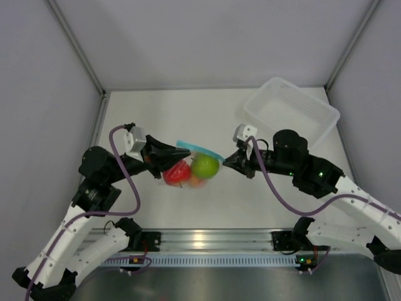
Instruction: Open the zip-top bag and remove the fake food
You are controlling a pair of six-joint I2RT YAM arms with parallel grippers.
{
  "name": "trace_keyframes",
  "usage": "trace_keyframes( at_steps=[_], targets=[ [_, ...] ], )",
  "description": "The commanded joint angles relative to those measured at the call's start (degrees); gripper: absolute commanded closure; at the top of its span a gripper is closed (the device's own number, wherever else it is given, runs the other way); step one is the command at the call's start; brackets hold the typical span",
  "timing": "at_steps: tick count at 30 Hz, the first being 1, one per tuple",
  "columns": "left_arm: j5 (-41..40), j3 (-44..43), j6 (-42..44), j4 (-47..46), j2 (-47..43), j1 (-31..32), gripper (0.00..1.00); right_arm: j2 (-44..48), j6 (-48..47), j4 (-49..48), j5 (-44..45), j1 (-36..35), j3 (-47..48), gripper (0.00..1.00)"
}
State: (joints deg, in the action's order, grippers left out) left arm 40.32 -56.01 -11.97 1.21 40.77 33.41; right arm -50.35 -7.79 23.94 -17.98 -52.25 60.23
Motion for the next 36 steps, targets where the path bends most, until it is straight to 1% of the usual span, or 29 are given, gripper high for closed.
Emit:
trace_keyframes(
  at_steps=[1,2,4,5,7,9,12,14,15,16,17,18,19,20,22,23,25,26,27,28,29,30,32,33,34,35,36],
  targets=[
    [-5.0,3.4,1.0,-2.4,-0.6,0.1,0.97,-6.7,-3.4,9.1,5.5,0.5,7.6,1.0],
    [-5.9,4.6,0.4,-3.7,-0.7,0.1,0.99,-7.9,-4.3,10.7,6.0,0.5,10.3,1.0],
    [-6.0,8.0,-0.6,-7.5,-0.9,0.1,1.0,-10.0,-5.1,13.8,6.3,0.4,12.9,1.0],
    [-6.0,8.7,-0.6,-7.9,-1.0,0.1,1.0,-11.3,-5.8,15.9,6.5,0.4,14.6,1.0],
    [-5.9,10.2,-0.1,-7.9,-0.8,0.1,1.0,-11.6,-6.5,17.2,7.9,0.4,15.4,1.0],
    [-7.1,11.6,0.0,-7.9,-1.6,0.1,0.98,-11.2,-7.5,17.8,8.7,0.3,15.0,1.0],
    [-9.3,14.4,0.4,-7.9,-3.0,0.1,0.93,-11.2,-7.8,18.4,8.6,0.3,14.7,1.0],
    [-12.3,16.4,0.5,-7.9,-4.1,0.1,0.81,-12.1,-7.8,18.6,8.4,0.4,14.5,1.0],
    [-13.3,16.6,0.5,-7.3,-4.6,0.2,0.71,-12.4,-7.8,18.3,8.2,0.3,14.4,1.0],
    [-14.8,16.9,0.5,-6.1,-4.8,0.1,0.66,-12.8,-7.8,17.6,8.0,0.2,13.2,1.0],
    [-15.9,17.4,0.3,-5.5,-5.0,0.1,0.59,-12.8,-7.1,16.4,8.2,0.2,12.0,1.0],
    [-16.6,17.9,-0.3,-5.3,-6.0,0.1,0.54,-12.8,-6.5,13.9,8.8,0.2,11.0,1.0],
    [-17.8,18.4,-0.7,-5.3,-6.8,0.1,0.52,-13.1,-6.0,13.1,8.8,0.2,9.1,1.0],
    [-18.5,19.5,-1.2,-5.4,-7.7,0.1,0.46,-13.5,-5.0,12.4,8.8,0.2,8.3,1.0],
    [-20.0,20.5,-2.1,-5.4,-10.3,0.1,0.38,-14.8,-4.3,11.6,9.2,-0.2,6.8,1.0],
    [-22.4,21.2,-2.4,-5.4,-11.1,0.1,0.29,-15.2,-3.6,11.4,9.4,-0.5,6.6,1.0],
    [-26.0,21.9,-3.2,-5.3,-12.9,0.1,0.2,-15.7,-3.2,10.2,11.0,-1.4,5.3,1.0],
    [-29.8,22.3,-3.5,-5.3,-13.3,0.1,0.16,-15.9,-2.9,9.7,11.5,-1.6,4.9,1.0],
    [-31.6,23.4,-4.1,-5.3,-14.0,0.1,0.06,-16.0,-2.8,9.5,12.4,-1.8,4.7,1.0],
    [-32.7,23.8,-4.5,-5.4,-14.3,0.1,0.03,-16.6,-2.6,9.3,12.6,-1.8,4.5,1.0],
    [-31.9,24.4,-4.6,-5.5,-14.6,0.1,0.02,-17.1,-2.3,9.3,12.6,-1.8,4.5,1.0],
    [-29.4,25.4,-4.4,-7.7,-14.5,0.2,0.02,-17.8,-2.1,9.5,12.6,-1.9,4.5,1.0],
    [-21.3,26.9,-4.5,-12.7,-13.9,0.1,0.02,-20.9,-1.4,12.8,13.8,-2.2,5.7,1.0],
    [-13.8,27.7,-5.3,-15.9,-12.5,0.1,0.02,-21.6,-1.3,13.8,14.9,-2.8,6.0,1.0],
    [-11.7,28.7,-5.6,-21.3,-10.2,0.1,0.02,-22.2,-1.0,14.5,15.2,-3.1,6.3,1.0],
    [-10.2,28.3,-5.5,-22.4,-10.2,0.1,0.02,-22.2,-0.7,14.6,15.2,-3.2,6.1,1.0],
    [-6.8,27.5,-4.0,-22.7,-7.3,0.1,0.02,-21.8,-0.7,14.8,14.1,-3.5,6.0,1.0]
  ],
)
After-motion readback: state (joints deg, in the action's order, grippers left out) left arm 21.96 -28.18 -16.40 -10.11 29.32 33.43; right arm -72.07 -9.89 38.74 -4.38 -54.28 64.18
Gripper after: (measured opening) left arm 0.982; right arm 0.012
